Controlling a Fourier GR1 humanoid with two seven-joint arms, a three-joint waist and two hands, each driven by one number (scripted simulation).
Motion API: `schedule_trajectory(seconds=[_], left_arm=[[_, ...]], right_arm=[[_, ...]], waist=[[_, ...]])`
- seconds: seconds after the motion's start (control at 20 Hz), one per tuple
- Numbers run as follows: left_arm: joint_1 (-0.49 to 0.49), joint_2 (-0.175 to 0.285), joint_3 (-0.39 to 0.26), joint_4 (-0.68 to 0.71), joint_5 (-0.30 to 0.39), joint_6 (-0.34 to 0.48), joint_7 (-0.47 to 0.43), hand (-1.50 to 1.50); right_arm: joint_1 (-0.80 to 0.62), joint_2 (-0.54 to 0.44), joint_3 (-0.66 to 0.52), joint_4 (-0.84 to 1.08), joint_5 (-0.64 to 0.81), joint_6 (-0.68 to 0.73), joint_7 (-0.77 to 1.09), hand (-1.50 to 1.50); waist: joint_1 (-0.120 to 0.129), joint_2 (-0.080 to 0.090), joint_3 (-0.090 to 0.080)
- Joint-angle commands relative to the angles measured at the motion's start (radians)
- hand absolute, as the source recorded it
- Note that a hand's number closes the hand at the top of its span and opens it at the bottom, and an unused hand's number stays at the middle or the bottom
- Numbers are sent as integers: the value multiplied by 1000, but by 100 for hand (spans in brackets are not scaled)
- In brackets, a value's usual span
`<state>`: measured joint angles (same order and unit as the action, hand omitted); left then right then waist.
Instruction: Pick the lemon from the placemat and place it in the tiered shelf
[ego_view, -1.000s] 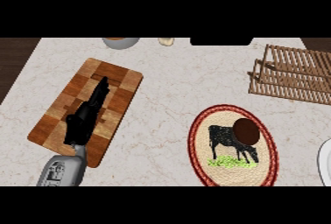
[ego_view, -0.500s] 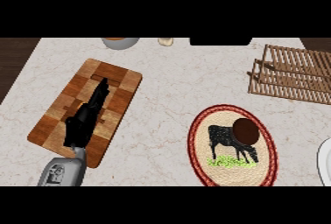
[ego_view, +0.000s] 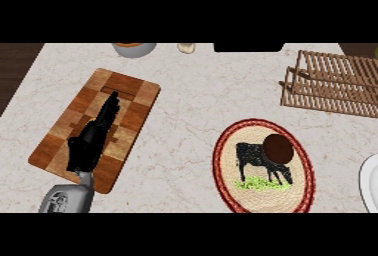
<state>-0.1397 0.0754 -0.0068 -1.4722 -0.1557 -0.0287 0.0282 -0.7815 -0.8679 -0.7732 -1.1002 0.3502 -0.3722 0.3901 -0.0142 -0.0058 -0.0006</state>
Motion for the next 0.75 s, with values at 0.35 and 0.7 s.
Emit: schedule_trajectory(seconds=[0.35,0.7], left_arm=[[14,-30,-11,1,-24,41,4,0],[2,-8,-3,-8,-21,22,5,0]], right_arm=[[389,-240,-327,15,-200,413,108,-150],[674,-211,-597,50,-306,638,-60,-150]], waist=[[-32,-2,1],[-25,0,1]])
